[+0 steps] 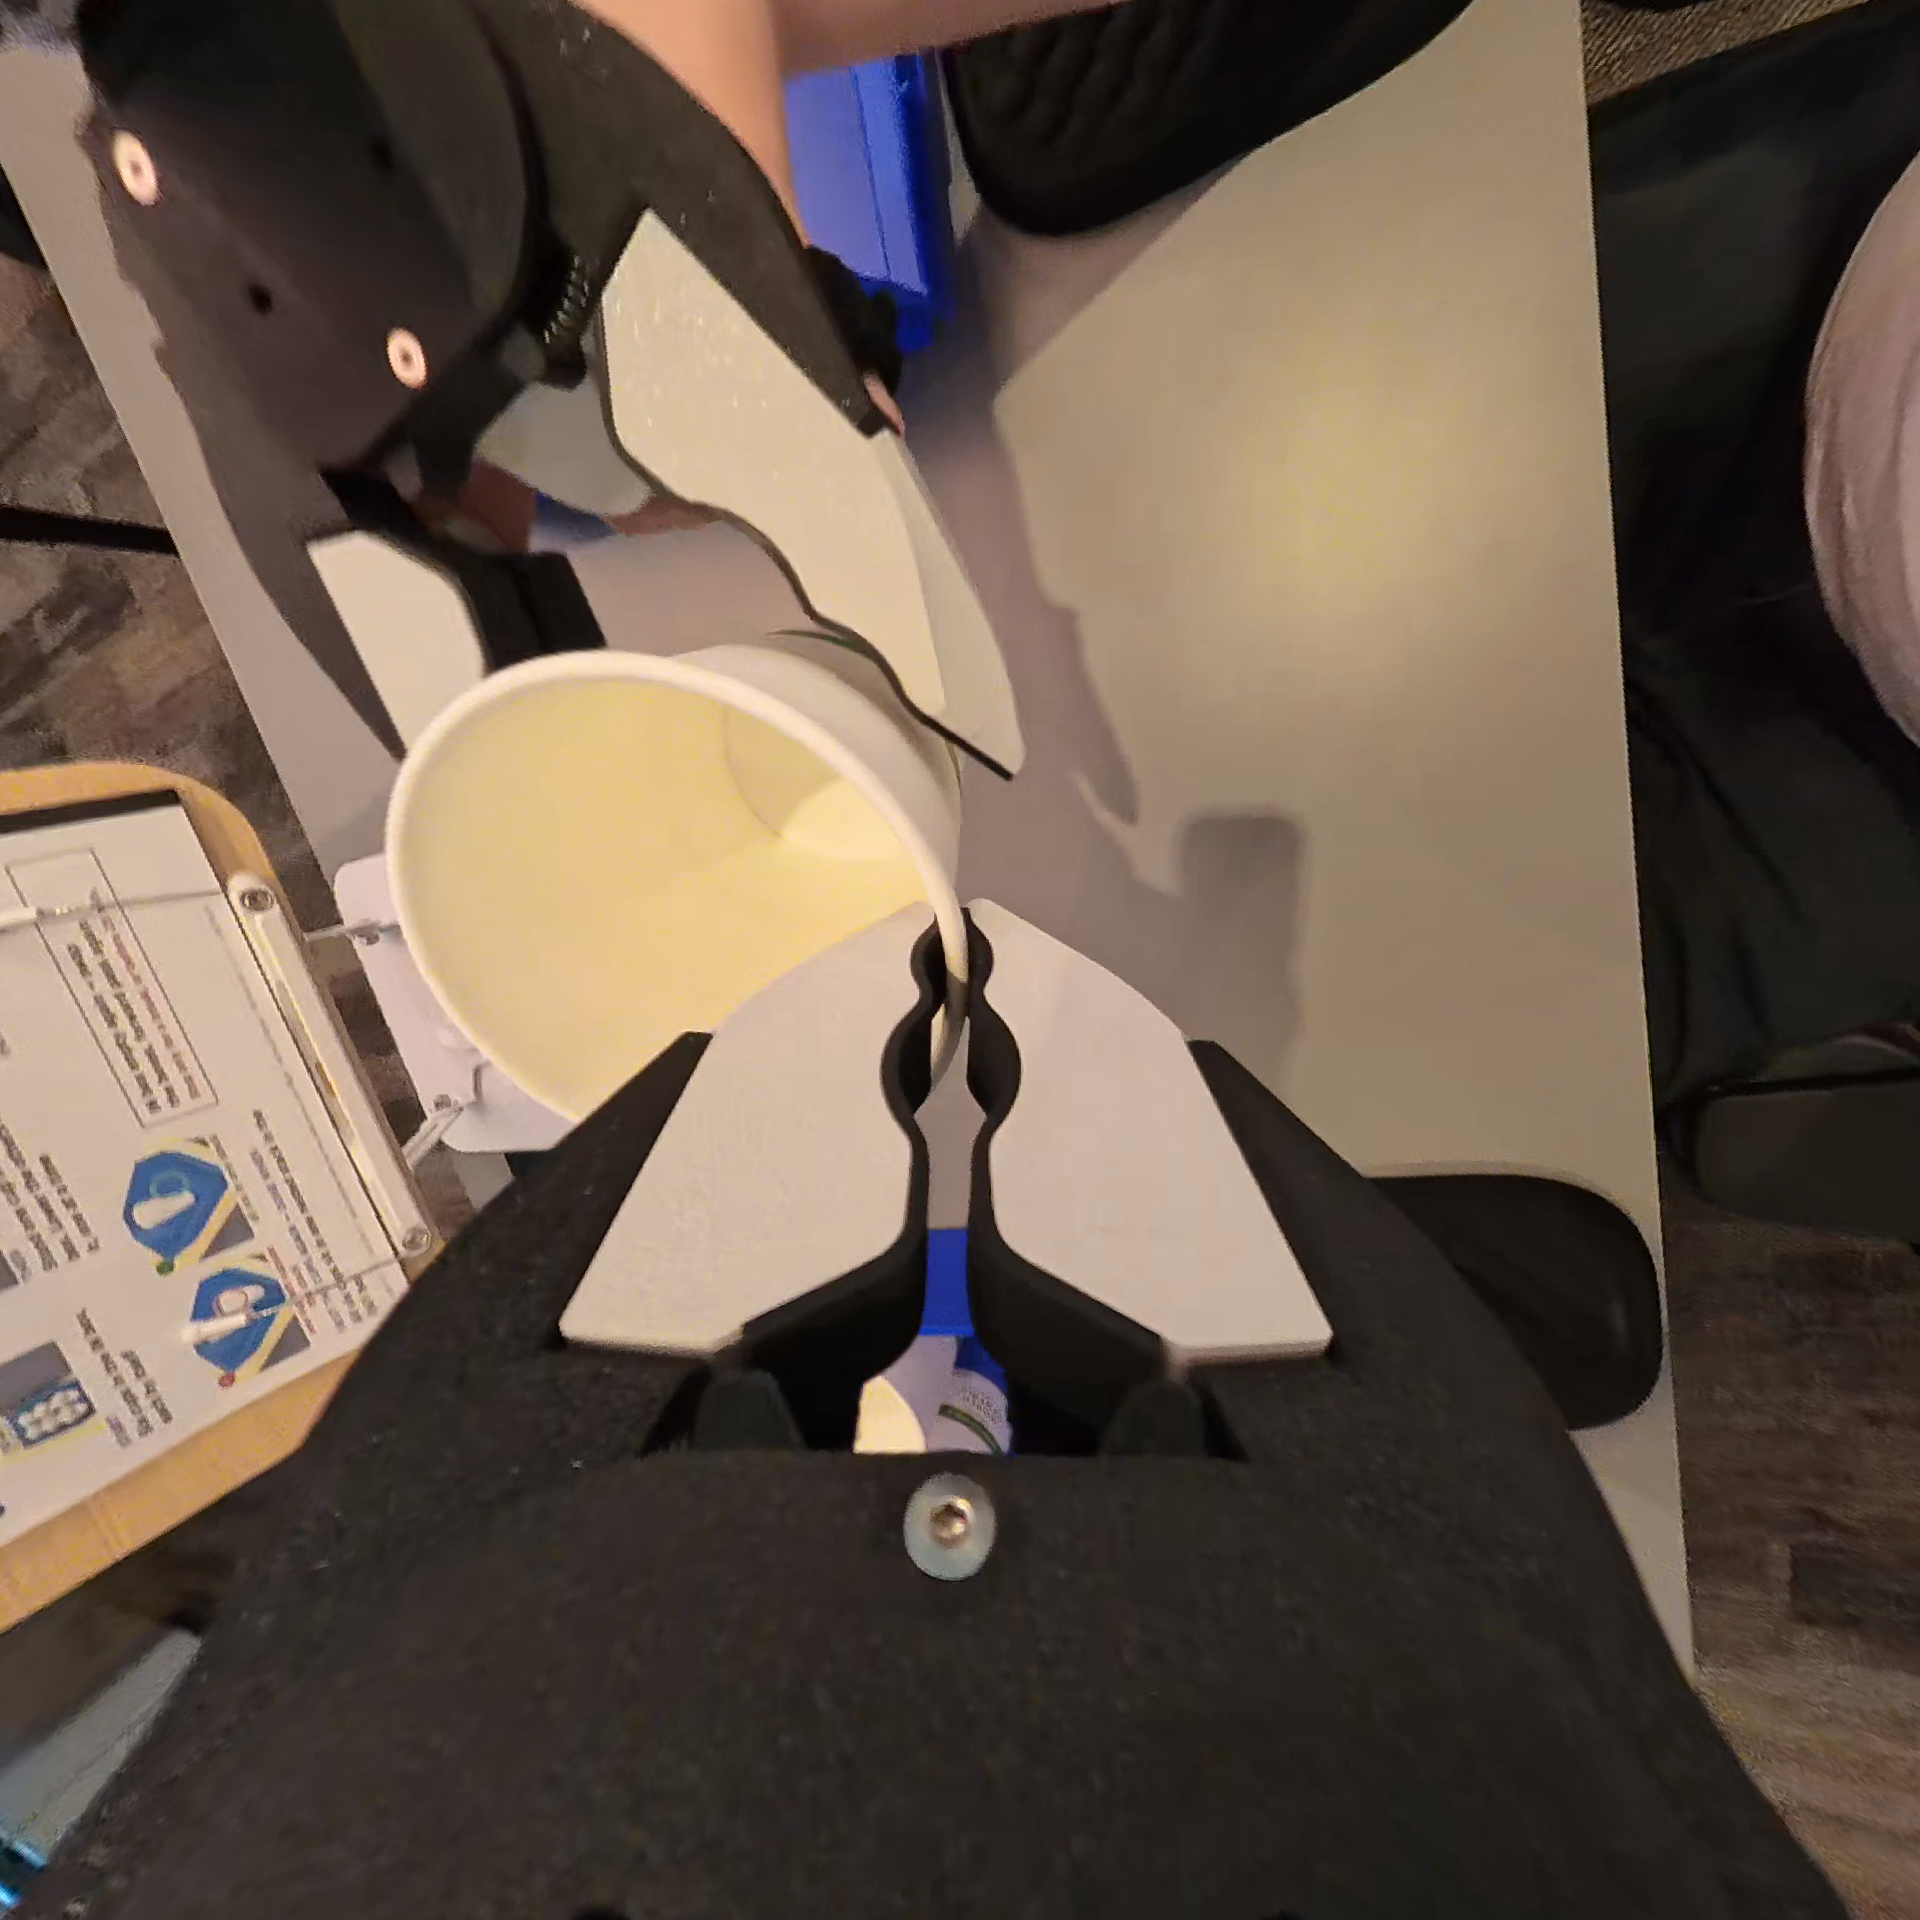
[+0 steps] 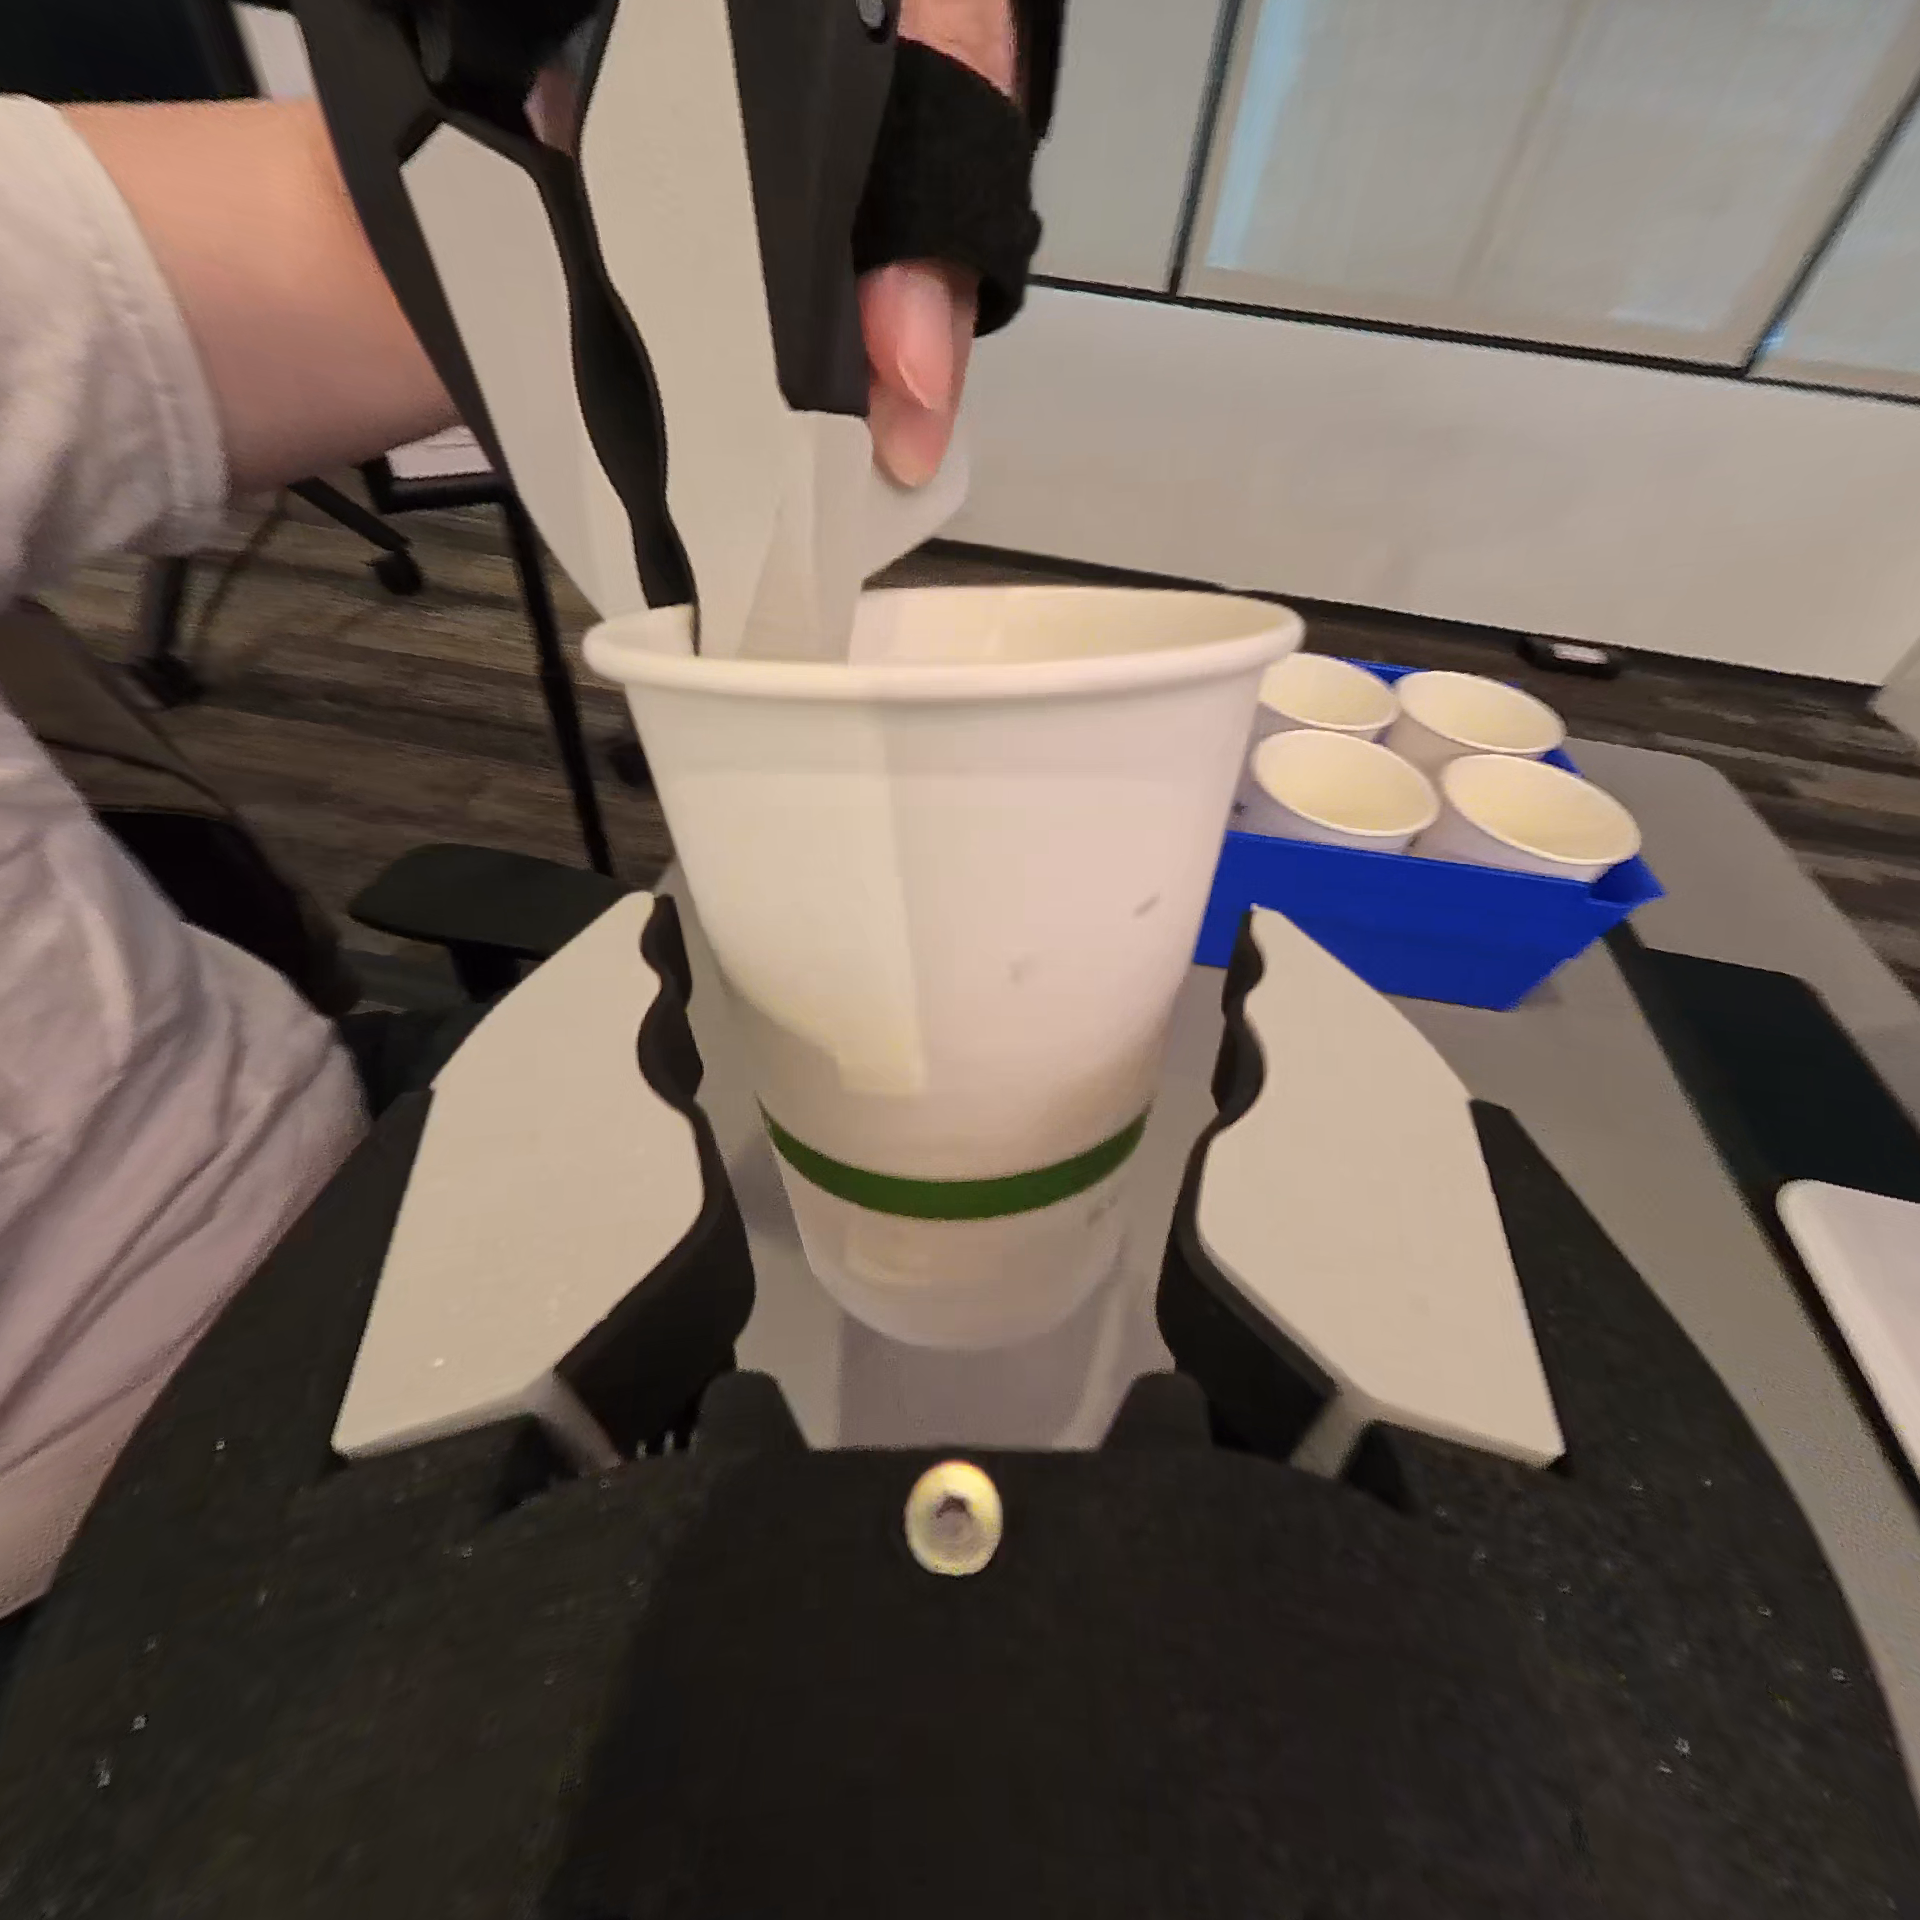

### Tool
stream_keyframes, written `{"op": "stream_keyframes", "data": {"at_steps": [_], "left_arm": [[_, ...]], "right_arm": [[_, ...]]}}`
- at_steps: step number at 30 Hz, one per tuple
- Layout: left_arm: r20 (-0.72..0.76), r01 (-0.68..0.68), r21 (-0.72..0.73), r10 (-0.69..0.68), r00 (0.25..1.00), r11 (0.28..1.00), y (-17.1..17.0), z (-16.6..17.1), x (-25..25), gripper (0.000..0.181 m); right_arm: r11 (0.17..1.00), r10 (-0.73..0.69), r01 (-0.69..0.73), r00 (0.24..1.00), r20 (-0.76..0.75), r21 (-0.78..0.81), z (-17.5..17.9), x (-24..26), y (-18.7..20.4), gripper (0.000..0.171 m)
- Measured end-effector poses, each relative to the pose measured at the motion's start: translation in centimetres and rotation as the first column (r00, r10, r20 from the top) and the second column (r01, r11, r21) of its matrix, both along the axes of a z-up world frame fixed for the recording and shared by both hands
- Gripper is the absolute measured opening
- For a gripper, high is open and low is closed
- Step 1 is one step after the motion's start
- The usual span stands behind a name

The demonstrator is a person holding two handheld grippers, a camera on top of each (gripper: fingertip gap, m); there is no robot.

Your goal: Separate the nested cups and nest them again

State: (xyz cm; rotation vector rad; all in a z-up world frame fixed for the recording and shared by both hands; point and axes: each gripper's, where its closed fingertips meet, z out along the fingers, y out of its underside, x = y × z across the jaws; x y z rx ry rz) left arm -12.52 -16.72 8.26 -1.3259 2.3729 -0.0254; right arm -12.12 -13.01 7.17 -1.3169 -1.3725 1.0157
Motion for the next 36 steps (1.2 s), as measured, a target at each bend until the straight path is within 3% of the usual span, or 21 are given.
{"op": "stream_keyframes", "data": {"at_steps": [11,17,20,23,25,29,36], "left_arm": [[-0.035,0.007,-0.011,-0.007,0.999,1.0,-0.3,-0.9,0.3,0.002],[0.118,-0.076,0.108,0.063,0.991,0.991,1.8,1.8,1.0,0.054],[0.262,-0.157,0.144,0.115,0.958,0.977,3.3,5.0,0.8,0.057],[0.309,-0.222,0.131,0.173,0.935,0.966,4.5,5.7,-0.4,0.053],[0.292,-0.239,0.156,0.187,0.938,0.958,5.1,5.1,-1.4,0.053],[0.26,-0.226,0.172,0.177,0.949,0.959,5.0,3.7,-2.0,0.053],[0.25,-0.201,0.159,0.158,0.955,0.967,4.4,3.3,-1.7,0.05]], "right_arm": [[0.996,0.085,-0.084,0.994,0.062,-0.029,-1.6,-0.3,-0.8,0.09],[0.999,0.01,-0.009,0.999,0.033,-0.036,-0.9,1.1,0.9,0.09],[0.982,-0.187,0.186,0.981,0.045,0.02,-0.1,5.1,3.8,0.09],[0.859,-0.508,0.508,0.861,-0.017,0.06,1.2,13.6,8.2,0.09],[0.7,-0.711,0.714,0.698,-0.086,0.01,1.2,20.5,11.1,0.09],[0.473,-0.877,0.879,0.464,-0.123,-0.058,-1.9,28.5,14.4,0.09],[0.415,-0.91,0.901,0.413,-0.046,-0.128,-6.0,31.0,15.5,0.09]]}}
